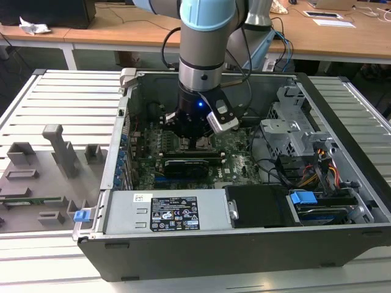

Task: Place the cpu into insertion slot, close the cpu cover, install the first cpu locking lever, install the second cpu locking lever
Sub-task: 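Install the second cpu locking lever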

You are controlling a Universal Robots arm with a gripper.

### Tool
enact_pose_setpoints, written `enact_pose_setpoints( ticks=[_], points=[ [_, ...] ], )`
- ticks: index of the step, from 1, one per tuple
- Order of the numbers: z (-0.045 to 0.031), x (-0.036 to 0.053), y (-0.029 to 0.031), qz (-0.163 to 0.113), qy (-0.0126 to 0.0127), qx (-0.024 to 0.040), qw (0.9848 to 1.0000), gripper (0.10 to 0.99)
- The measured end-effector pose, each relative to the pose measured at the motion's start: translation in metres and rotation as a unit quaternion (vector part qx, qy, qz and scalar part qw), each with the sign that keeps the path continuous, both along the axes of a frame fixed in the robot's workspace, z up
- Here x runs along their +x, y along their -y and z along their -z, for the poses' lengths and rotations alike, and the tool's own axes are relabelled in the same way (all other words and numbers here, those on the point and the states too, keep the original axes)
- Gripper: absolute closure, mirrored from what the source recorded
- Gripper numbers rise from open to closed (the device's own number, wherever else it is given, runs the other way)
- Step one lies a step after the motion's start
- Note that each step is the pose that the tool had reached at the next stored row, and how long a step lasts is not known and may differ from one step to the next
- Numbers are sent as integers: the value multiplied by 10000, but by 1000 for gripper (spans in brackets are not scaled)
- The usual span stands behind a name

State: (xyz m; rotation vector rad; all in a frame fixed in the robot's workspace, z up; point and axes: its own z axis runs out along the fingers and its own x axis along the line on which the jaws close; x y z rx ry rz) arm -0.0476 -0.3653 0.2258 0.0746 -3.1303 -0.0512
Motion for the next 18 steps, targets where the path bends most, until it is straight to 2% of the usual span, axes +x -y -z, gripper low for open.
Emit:
enact_pose_setpoints(
  ticks=[4, 5, 8, 10, 15, 16, 18],
  points=[
    [52, -32, 0, -7, 0, 18, 10000, 980],
    [57, -36, 2, -9, -1, 44, 10000, 980],
    [67, -46, 11, -19, 0, 176, 9998, 980],
    [68, -63, 31, -39, 2, 213, 9998, 980],
    [73, -85, 59, -202, -2, 226, 9995, 980],
    [75, -88, 66, -217, -2, 245, 9995, 980],
    [80, -101, 78, -219, 1, 332, 9992, 980]
  ],
)
